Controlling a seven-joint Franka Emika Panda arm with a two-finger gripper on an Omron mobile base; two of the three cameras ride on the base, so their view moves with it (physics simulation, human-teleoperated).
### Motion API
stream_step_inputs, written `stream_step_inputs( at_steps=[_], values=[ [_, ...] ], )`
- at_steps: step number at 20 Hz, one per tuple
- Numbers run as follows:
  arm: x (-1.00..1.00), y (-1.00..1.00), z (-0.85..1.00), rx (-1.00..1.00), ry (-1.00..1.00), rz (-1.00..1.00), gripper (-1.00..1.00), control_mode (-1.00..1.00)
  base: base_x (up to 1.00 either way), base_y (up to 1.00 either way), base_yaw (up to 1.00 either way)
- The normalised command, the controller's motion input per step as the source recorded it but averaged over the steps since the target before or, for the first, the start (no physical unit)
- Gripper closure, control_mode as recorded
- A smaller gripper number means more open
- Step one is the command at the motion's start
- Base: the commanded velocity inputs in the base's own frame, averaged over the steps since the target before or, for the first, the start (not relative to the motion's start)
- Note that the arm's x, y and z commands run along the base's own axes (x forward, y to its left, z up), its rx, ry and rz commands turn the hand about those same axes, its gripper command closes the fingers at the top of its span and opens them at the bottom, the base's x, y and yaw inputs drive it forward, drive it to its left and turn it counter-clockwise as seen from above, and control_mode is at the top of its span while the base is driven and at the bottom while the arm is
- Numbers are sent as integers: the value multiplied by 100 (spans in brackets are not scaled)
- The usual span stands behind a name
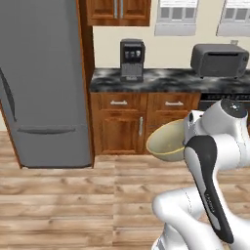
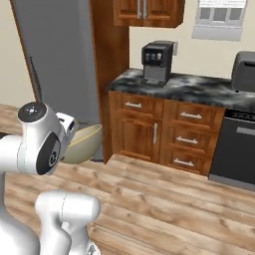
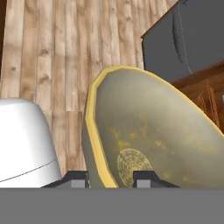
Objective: Move the bowls from the cabinet to the plates on the dining table.
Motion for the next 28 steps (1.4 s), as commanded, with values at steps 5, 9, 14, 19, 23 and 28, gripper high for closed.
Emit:
stream_step_inputs(
  at_steps=[5,9,14,19,23,28],
  values=[
    [0,0,0,0,0,0,100,100,0,18,53],
    [0,0,0,0,0,0,100,100,0,20,54],
    [0,0,0,0,0,0,100,100,0,16,55],
    [0,0,0,0,0,0,100,100,0,3,55],
    [0,0,0,0,0,0,100,100,-7,0,54],
    [0,0,0,0,0,0,100,100,-6,-5,51]
  ],
)
